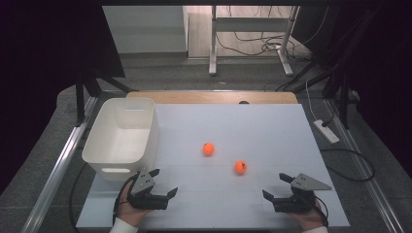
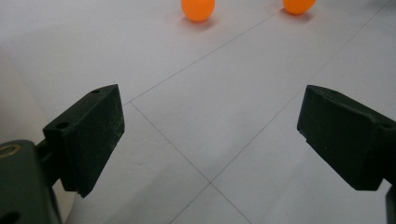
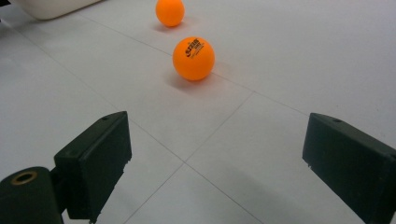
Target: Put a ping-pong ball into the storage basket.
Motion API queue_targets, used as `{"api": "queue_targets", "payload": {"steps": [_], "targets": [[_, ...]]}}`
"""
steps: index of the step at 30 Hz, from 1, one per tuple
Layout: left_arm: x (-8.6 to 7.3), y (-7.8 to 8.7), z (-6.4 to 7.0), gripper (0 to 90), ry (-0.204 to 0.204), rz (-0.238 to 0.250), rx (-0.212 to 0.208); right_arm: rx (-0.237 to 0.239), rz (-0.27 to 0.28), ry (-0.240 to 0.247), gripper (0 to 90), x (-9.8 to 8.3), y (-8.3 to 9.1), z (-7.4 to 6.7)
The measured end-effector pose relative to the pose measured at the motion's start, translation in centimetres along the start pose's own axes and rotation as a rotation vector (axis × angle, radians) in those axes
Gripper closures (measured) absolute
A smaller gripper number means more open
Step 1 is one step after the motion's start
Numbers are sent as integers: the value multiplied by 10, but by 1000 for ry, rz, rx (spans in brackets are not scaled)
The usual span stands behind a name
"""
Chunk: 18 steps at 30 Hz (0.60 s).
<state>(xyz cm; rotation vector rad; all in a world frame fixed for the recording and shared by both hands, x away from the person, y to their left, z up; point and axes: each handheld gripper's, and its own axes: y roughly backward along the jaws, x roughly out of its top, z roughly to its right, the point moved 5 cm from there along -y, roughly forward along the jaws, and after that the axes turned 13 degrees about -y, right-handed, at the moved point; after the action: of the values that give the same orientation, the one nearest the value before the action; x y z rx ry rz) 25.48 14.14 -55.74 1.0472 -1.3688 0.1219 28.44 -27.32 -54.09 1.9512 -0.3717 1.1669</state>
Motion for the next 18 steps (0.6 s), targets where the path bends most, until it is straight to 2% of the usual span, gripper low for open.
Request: {"api": "queue_targets", "payload": {"steps": [13,16,18], "targets": [[-1,0,1,87,-1,-10,2,7,-13,5,95,0,-4,3],[0,0,3,87,17,8,-11,1,-12,8,96,0,-3,2],[1,0,3,87,15,10,-9,0,-7,7,97,0,-2,1]]}}
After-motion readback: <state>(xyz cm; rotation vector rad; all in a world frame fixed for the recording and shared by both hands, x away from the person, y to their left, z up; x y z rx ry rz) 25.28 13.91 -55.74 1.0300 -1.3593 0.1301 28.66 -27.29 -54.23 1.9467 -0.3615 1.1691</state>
